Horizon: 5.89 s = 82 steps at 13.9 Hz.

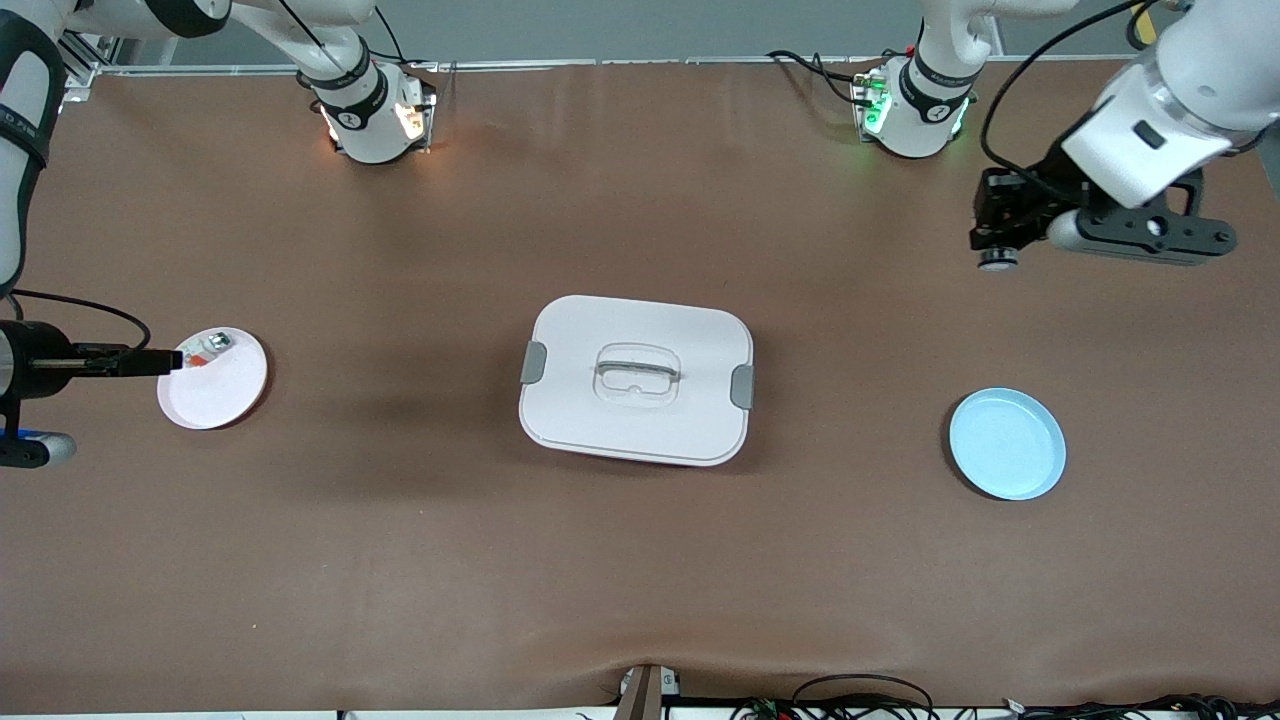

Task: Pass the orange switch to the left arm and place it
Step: 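Open the right gripper and withdraw while the left gripper pulls away, then move the left gripper with the switch over the blue plate, then lower the switch onto the blue plate with the left gripper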

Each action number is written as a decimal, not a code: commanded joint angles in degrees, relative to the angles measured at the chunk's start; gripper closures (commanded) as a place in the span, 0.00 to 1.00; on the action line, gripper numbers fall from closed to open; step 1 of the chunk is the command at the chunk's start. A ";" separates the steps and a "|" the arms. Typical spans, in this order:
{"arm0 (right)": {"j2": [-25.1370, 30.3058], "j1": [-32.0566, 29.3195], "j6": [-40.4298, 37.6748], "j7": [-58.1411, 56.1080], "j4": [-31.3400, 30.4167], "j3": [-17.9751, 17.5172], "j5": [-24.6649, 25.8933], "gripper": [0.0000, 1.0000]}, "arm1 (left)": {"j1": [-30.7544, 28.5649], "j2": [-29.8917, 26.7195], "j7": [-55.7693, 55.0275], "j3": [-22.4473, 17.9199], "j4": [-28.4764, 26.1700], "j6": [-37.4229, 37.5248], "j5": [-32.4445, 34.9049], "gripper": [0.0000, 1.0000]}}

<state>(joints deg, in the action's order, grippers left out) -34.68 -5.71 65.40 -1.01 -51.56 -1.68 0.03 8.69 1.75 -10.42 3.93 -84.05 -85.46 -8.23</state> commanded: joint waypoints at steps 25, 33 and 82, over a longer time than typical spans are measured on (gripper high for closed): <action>8.13 -2.03 2.10 1.46 -0.64 -0.96 0.68 0.00 | -14.14 4.75 -57.86 -0.76 -18.85 -22.09 8.76 1.00; 10.50 0.43 1.40 0.57 -0.64 -0.69 2.70 0.00 | -14.40 14.32 -61.47 -0.76 -21.25 -34.59 13.24 1.00; 38.54 2.98 17.92 -2.15 -37.65 2.56 -0.64 0.00 | -14.49 31.12 -73.25 -2.43 -17.83 -52.80 22.30 0.00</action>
<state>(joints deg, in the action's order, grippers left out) 2.19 -2.21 83.00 -2.40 -87.18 1.31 0.43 -5.90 34.42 -82.59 1.60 -102.29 -139.07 13.24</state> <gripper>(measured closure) 0.000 0.000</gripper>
